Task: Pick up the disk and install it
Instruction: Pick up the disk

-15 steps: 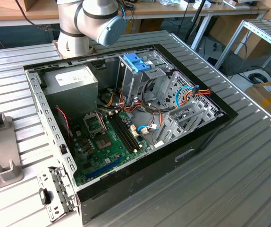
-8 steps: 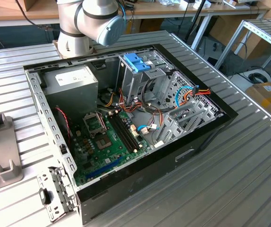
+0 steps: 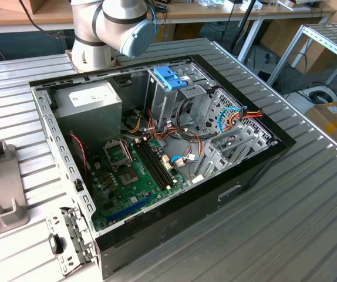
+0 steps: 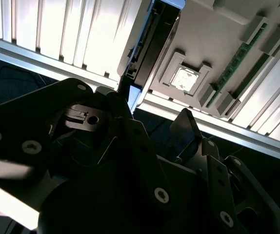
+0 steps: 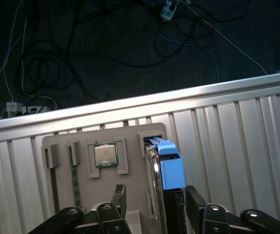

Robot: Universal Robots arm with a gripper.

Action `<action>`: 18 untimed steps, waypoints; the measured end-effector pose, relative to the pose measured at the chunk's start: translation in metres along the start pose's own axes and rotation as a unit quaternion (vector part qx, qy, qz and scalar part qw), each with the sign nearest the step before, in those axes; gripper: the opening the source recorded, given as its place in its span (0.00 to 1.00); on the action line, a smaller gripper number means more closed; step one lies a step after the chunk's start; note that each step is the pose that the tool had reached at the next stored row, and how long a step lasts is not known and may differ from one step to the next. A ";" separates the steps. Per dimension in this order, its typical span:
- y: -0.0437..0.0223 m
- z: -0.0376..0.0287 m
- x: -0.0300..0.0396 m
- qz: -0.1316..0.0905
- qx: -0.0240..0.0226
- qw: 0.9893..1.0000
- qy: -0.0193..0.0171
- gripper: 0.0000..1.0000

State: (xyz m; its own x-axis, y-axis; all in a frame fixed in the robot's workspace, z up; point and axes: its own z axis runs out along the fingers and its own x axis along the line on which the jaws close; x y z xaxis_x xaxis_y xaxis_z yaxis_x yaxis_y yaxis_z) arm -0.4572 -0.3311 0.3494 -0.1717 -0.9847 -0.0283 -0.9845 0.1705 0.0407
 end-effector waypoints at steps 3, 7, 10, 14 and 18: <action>0.0001 0.0012 0.0000 0.000 0.000 1.000 0.000 0.60; 0.0008 0.0029 -0.0044 -0.001 0.000 1.000 0.000 0.60; 0.0017 0.0050 -0.0102 -0.001 0.000 1.000 0.000 0.60; 0.0019 0.0097 -0.0113 -0.002 0.000 1.000 0.000 0.60; 0.0036 0.0140 -0.0119 -0.002 0.000 1.000 0.000 0.60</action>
State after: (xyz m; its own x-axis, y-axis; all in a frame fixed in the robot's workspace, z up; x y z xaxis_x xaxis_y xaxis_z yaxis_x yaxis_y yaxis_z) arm -0.4593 -0.3183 0.3359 -0.1675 -0.9855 -0.0282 -0.9852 0.1663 0.0409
